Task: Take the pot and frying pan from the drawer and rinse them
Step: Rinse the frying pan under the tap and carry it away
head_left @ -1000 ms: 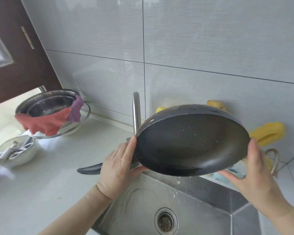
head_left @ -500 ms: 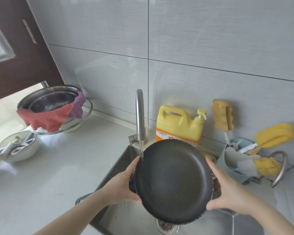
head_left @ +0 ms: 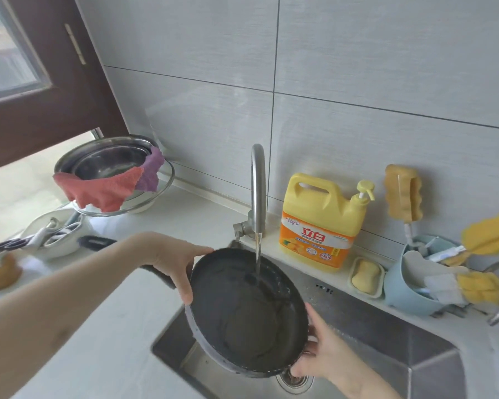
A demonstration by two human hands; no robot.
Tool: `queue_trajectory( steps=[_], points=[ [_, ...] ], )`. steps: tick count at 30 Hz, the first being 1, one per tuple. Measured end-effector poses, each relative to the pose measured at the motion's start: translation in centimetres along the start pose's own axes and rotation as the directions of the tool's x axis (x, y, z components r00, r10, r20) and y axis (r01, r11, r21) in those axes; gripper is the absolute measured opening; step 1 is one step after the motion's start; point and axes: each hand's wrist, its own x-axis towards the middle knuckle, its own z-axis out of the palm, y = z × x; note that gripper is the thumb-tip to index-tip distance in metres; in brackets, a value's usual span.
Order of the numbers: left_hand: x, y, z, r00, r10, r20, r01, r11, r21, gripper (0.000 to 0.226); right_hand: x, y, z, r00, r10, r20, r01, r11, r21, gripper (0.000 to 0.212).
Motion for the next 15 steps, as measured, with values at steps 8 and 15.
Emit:
queue_trajectory(
  steps=[8, 15],
  points=[
    [-1.9, 1.3, 2.0, 0.9, 0.201, -0.386, -0.015, 0.901, 0.434, 0.126, 0.9, 0.2, 1.1, 0.958, -0.167, -0.235, 0.176, 0.984, 0.017, 0.133],
    [0.1, 1.1, 5.7, 0.804, 0.313, -0.506, -0.279, 0.949, 0.144, 0.127, -1.9, -6.0, -5.7, 0.933, -0.296, -0.204, 0.226, 0.925, -0.307, 0.137]
  ],
)
